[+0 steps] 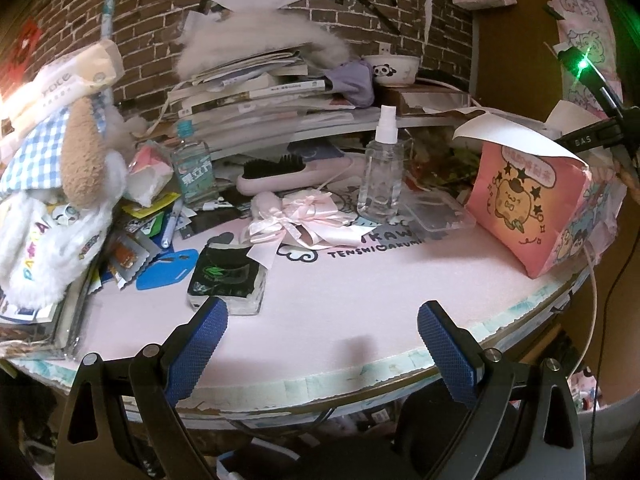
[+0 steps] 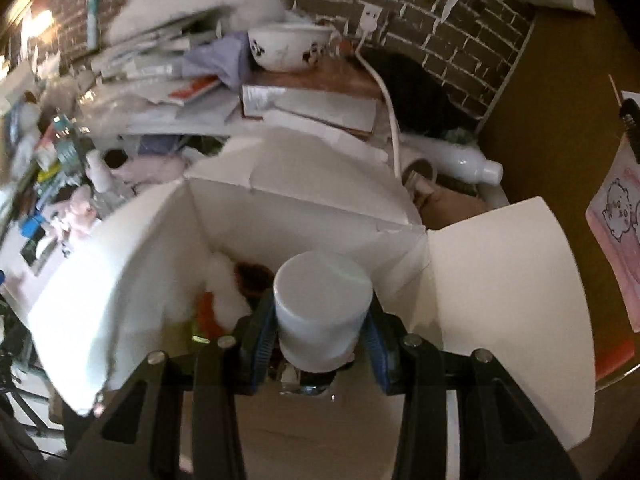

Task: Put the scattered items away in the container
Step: 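Carry the white cup with the right gripper into the white box, then open the right gripper in the box and withdraw it over the desk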

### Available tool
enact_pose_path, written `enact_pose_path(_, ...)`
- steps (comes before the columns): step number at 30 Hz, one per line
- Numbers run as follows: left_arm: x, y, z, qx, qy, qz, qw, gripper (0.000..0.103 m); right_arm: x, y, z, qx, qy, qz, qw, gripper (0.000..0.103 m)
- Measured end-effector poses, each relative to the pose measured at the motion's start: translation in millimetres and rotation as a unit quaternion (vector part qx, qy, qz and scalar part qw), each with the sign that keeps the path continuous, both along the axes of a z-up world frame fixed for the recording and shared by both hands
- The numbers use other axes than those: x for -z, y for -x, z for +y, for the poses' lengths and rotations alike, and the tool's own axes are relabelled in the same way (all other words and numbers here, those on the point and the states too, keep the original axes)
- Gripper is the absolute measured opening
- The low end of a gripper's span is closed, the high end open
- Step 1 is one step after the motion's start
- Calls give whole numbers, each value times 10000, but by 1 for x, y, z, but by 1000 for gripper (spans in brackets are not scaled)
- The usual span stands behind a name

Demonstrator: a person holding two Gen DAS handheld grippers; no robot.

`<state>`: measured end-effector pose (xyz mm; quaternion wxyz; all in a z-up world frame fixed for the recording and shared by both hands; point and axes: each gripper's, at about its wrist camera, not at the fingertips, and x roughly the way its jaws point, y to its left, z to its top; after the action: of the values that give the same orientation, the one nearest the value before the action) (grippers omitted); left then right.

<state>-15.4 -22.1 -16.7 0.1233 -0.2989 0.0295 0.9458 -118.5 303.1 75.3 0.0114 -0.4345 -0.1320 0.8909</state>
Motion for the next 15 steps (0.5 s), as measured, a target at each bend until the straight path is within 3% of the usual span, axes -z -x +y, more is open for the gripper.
enact_pose_path(10,2,1,-3,-22,-33,-35,10000,95,11,13,-3,56,-131,-237,9996,38)
enact_pose_path(15,2,0,-2,-12,-24,-30,10000,95,8,11,-5,35,-102,-184,9998,56)
